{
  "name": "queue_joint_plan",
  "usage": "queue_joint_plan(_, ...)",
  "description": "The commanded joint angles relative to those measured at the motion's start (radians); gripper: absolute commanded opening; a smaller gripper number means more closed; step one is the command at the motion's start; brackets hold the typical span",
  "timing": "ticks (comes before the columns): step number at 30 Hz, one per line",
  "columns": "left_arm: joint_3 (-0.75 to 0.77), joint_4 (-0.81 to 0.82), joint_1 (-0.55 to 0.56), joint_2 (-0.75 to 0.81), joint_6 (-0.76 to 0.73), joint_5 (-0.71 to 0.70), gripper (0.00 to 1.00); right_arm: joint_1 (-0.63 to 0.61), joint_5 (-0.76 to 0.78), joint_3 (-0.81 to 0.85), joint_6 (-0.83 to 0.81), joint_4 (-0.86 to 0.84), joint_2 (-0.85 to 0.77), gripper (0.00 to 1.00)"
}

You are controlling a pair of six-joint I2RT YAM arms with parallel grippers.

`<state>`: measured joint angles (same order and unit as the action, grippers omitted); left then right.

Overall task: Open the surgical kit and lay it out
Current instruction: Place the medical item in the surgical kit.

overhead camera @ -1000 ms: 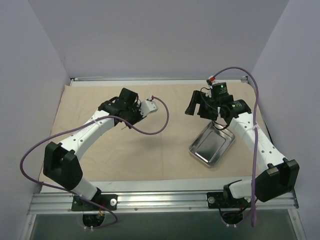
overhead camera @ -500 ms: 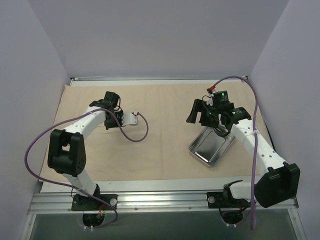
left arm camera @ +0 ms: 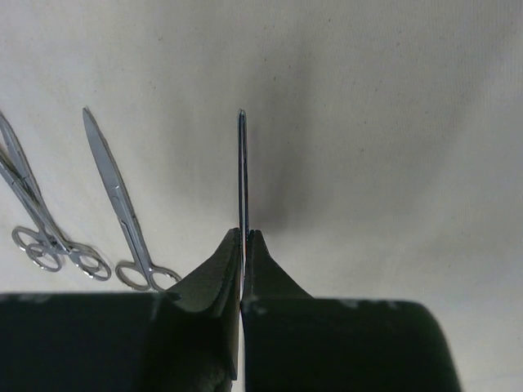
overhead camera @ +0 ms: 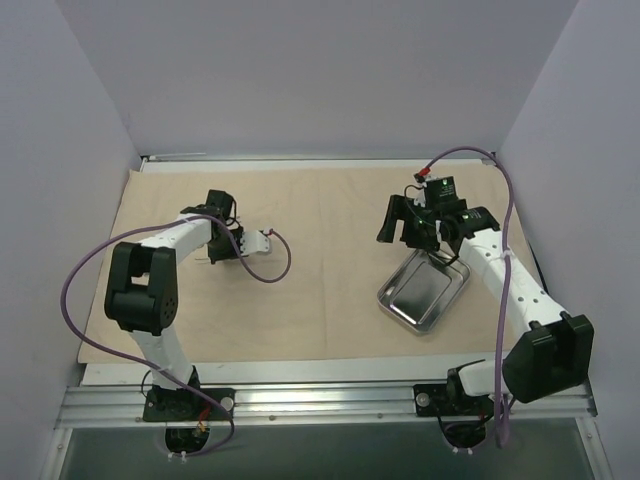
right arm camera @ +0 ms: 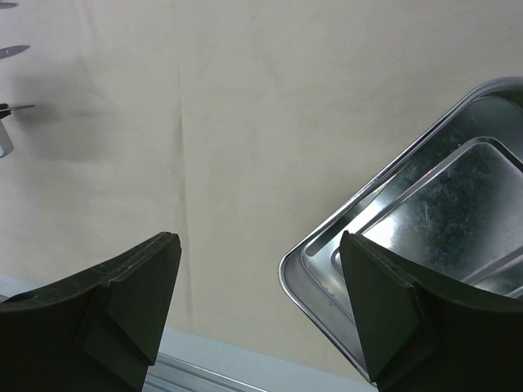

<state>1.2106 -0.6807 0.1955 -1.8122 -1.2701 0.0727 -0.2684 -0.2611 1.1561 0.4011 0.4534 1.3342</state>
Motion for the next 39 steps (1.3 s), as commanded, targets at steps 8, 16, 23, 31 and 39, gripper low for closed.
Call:
queue_joint_plan(8,0.061,0.069,-0.031,-0.047,-0.035,0.021,0.02,0.015,0.011,0.044,-0.018,0.005,0.054,0.81)
queue_joint_plan(16,0.066,0.081,-0.05,-0.061,-0.046,0.016,0.02,0.018,0.008,0.039,-0.016,-0.004,0.062,0.81)
queue_joint_plan(23,0.044,0.095,-0.047,-0.07,-0.035,0.022,0.02,0.031,0.0,0.019,-0.005,-0.009,0.051,0.81)
queue_joint_plan(31,0.029,0.104,-0.047,-0.081,-0.023,0.041,0.02,0.037,-0.003,0.01,0.002,-0.01,0.04,0.81)
queue_joint_plan(39,0.003,0.11,-0.041,-0.088,-0.006,0.062,0.05,0.038,-0.004,0.001,0.005,-0.01,0.033,0.82)
